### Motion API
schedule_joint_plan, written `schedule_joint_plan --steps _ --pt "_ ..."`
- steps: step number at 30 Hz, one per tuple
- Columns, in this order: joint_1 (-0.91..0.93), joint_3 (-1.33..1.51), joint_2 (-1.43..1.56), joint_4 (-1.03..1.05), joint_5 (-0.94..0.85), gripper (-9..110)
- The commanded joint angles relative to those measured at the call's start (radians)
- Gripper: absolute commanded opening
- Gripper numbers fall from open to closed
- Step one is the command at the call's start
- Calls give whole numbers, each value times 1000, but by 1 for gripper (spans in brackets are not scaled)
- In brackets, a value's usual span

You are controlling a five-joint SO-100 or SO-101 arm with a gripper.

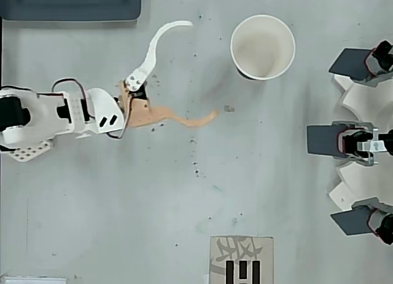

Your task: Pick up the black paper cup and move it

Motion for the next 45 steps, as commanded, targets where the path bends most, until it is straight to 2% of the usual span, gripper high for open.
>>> schedule_joint_plan --steps 1,25,45 --pt "-20 -123 -44 -14 -6 46" --pt "-29 -618 -449 23 -2 46" --pt "-75 -999 -597 238 14 46"
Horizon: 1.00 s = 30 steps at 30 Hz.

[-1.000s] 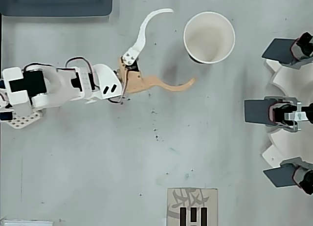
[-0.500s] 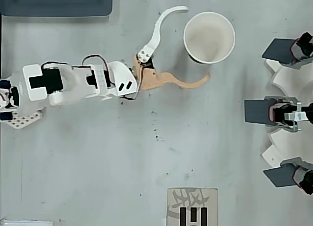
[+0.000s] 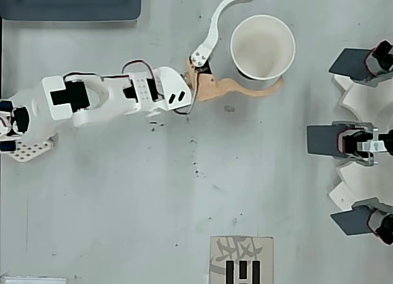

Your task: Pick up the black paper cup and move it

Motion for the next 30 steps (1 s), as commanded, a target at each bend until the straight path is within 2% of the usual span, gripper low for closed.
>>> schedule_joint_plan --steps 1,7,14,30 --pt "-15 -80 23 34 6 46" --pt "-25 -92 14 52 6 45" --pt "-25 -92 14 48 6 33" --pt "-23 -92 3 43 9 18"
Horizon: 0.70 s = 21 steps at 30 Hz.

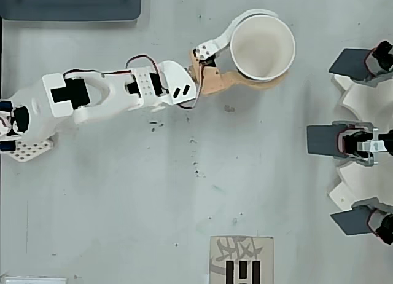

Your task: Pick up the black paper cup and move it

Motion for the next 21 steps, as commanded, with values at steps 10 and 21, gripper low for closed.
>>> schedule_joint_plan --steps 10,21 --pt "-6 -44 2 -9 9 10" --pt "-3 -11 55 -9 -32 11"
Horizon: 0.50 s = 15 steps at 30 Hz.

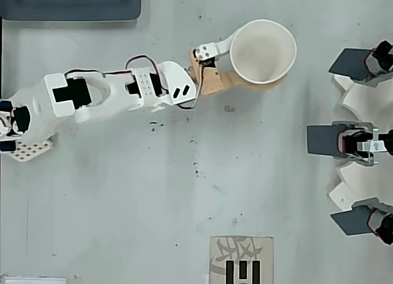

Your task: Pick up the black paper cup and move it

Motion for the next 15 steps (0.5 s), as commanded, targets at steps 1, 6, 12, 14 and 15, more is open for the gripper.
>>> schedule_joint_plan --steps 1,6,12,14,15 --pt "-3 0 78 -12 -31 11" --pt "17 95 163 -28 -71 10" --pt "52 230 278 -61 -84 9" --pt "63 276 321 -63 -87 9" --pt "69 296 341 -64 -92 9"
